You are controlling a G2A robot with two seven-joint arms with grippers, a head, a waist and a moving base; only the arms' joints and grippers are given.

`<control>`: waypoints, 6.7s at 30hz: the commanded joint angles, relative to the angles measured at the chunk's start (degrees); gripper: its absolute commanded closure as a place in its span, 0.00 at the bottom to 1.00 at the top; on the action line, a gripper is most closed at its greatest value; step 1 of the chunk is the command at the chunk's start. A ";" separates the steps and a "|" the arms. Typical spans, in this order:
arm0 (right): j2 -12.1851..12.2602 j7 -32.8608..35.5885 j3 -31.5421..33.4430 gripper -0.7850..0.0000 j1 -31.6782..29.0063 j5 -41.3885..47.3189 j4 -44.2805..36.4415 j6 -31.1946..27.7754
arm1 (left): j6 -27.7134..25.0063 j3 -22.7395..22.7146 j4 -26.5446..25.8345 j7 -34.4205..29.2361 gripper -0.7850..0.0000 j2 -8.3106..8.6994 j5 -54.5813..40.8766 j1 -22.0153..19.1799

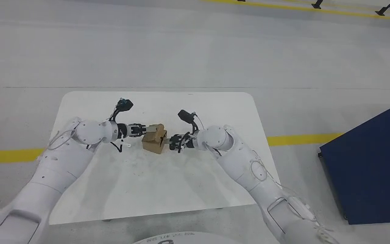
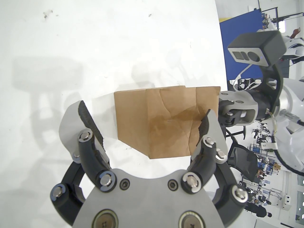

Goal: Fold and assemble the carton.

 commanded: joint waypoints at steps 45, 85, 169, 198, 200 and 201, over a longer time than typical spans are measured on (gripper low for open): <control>0.26 1.24 1.36 0.60 -0.94 8.20 4.85 -13.32 | -2.08 4.07 8.80 -0.67 0.05 -2.48 -1.18 -4.35; -0.37 1.70 -1.46 0.60 1.34 8.51 6.36 -12.26 | -2.04 5.12 10.80 -1.21 0.00 -3.44 -0.72 -5.24; -1.61 -0.94 -2.22 0.80 3.77 11.97 10.24 -10.01 | -1.99 5.60 13.68 -2.62 0.00 -4.66 -0.51 -6.35; 0.28 -4.65 -1.28 1.00 -1.05 0.15 -13.18 7.85 | -3.05 -25.44 -12.49 -10.96 0.00 7.88 -3.68 6.33; -0.54 -4.83 -4.32 1.00 1.27 -1.23 -13.02 11.80 | -3.05 -25.44 -12.49 -10.96 0.00 7.88 -3.68 6.33; -1.05 -5.07 -5.71 1.00 2.70 -1.33 -12.17 13.59 | -3.05 -25.44 -12.49 -10.96 0.00 7.88 -3.68 6.33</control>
